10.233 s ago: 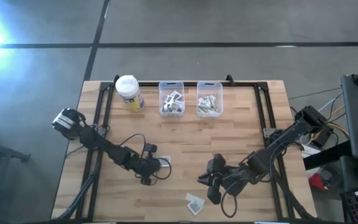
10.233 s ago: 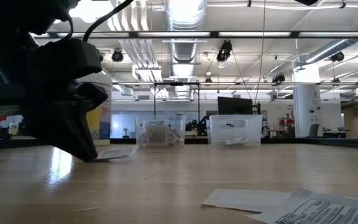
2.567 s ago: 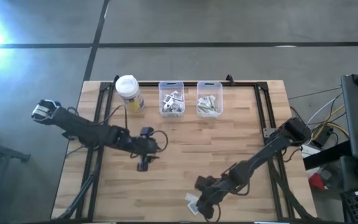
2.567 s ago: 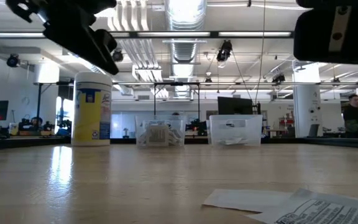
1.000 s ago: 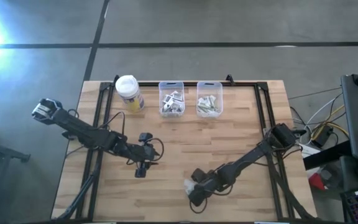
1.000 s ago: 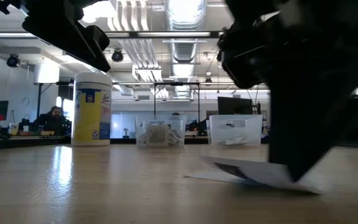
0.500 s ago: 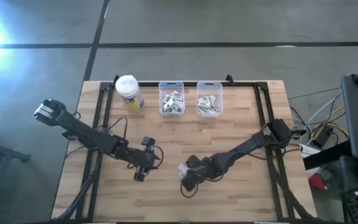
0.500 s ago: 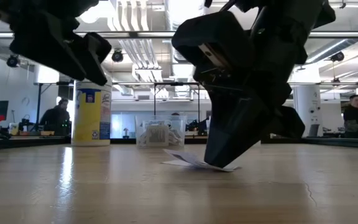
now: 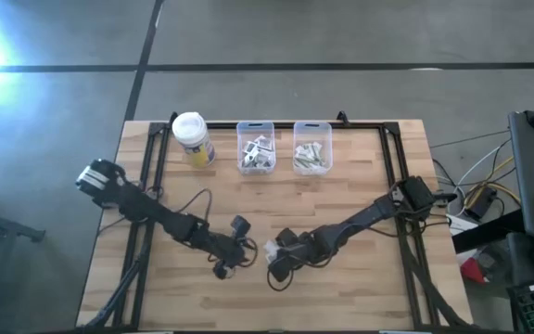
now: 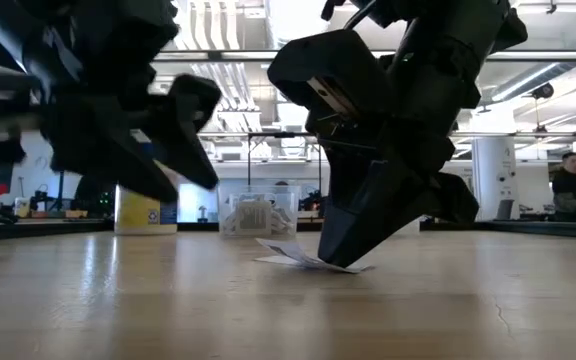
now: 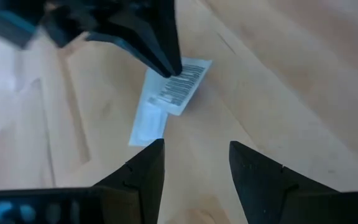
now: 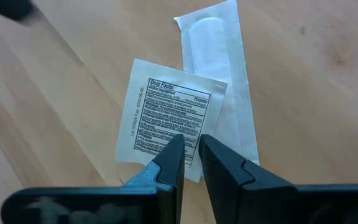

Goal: Pick & Place First Aid Supplies
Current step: Put the towelette pack into the left transparent bin

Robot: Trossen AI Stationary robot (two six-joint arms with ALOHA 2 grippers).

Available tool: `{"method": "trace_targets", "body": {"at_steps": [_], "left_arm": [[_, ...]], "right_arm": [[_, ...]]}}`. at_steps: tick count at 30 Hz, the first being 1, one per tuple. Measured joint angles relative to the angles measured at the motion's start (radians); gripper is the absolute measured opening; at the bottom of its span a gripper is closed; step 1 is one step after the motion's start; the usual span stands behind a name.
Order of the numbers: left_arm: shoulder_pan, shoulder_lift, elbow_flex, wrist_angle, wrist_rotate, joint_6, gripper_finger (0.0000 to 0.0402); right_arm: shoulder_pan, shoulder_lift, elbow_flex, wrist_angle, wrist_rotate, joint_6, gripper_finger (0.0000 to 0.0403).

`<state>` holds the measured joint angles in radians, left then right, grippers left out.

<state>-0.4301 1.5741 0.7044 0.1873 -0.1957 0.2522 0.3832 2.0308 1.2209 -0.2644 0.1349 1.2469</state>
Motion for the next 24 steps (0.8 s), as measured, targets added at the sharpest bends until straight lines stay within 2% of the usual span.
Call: {"method": "trace_targets", "body": {"at_steps": [8, 24], "left_arm": [[0.0, 0.127, 0.083, 0.001, -0.017, 0.088, 0.0174], [0.002, 0.226, 0.134, 0.041, -0.016, 0.143, 0.0174]], "right_arm": [[-0.001, 0.002, 0.0, 0.017, 0.0, 0.002, 0.0056], [-0.005, 0.003, -0.002, 0.064, -0.004, -0.005, 0.0056]]}}
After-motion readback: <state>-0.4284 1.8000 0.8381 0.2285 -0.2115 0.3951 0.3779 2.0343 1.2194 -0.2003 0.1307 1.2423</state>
